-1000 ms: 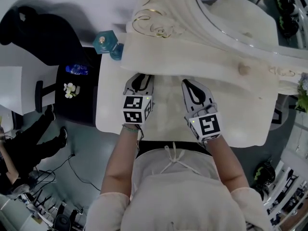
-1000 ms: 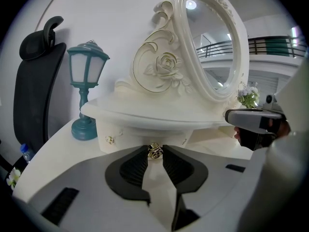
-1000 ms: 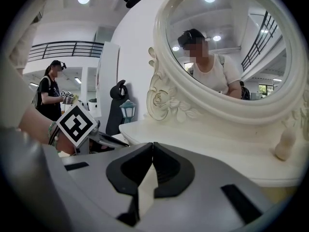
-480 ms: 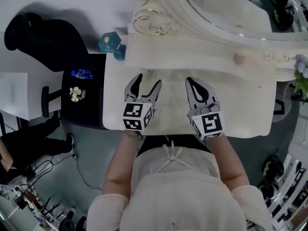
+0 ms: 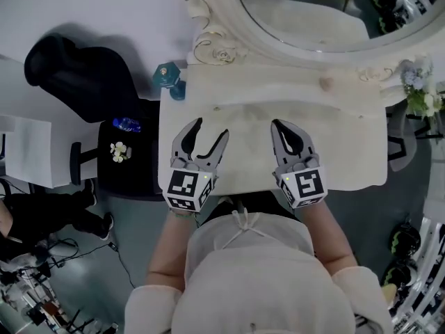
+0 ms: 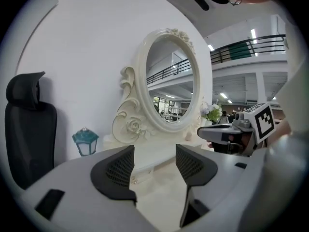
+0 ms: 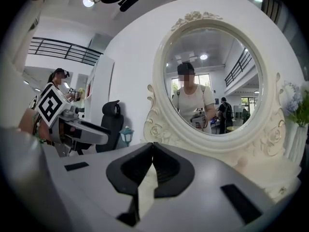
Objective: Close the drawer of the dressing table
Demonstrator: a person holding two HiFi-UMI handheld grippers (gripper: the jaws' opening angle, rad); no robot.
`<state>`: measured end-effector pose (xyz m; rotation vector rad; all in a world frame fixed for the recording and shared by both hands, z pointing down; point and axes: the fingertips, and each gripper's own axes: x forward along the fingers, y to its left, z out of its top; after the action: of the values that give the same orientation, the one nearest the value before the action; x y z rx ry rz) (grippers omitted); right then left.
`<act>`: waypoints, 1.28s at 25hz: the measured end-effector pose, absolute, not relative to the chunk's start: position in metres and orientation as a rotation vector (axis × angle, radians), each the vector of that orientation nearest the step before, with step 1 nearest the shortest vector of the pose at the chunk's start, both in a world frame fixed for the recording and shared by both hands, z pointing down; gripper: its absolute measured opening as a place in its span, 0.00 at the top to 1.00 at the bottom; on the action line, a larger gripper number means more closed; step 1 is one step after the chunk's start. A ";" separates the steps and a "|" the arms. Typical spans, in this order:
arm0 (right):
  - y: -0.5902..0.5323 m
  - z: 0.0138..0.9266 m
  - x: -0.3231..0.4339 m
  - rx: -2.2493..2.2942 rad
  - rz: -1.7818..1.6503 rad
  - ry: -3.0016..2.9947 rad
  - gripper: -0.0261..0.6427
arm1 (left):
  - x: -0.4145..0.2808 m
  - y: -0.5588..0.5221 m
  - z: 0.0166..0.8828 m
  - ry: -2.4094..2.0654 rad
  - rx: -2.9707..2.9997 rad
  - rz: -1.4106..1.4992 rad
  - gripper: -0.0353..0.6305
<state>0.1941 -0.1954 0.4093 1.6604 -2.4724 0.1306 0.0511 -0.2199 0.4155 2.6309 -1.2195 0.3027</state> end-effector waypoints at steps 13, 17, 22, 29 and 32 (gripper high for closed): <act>-0.156 0.337 0.207 1.759 -0.043 -2.487 0.95 | 0.033 -0.189 0.319 -1.353 2.750 0.127 0.89; -0.148 0.326 0.212 1.781 -0.059 -2.494 0.95 | 0.036 -0.181 0.302 -1.307 2.800 0.108 0.91; -0.146 0.316 0.219 1.788 -0.076 -2.504 0.95 | 0.041 -0.176 0.288 -1.247 2.859 0.071 0.92; -0.143 0.307 0.219 1.768 -0.131 -2.505 0.96 | 0.038 -0.174 0.285 -1.232 2.863 0.068 0.92; -0.143 0.309 0.217 1.748 -0.131 -2.506 0.96 | 0.036 -0.173 0.285 -1.236 2.863 0.078 0.92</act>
<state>0.2167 -0.1427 0.3088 1.7478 -2.5060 -0.1310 0.0365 -0.1730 0.2850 2.8626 -1.2362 0.0780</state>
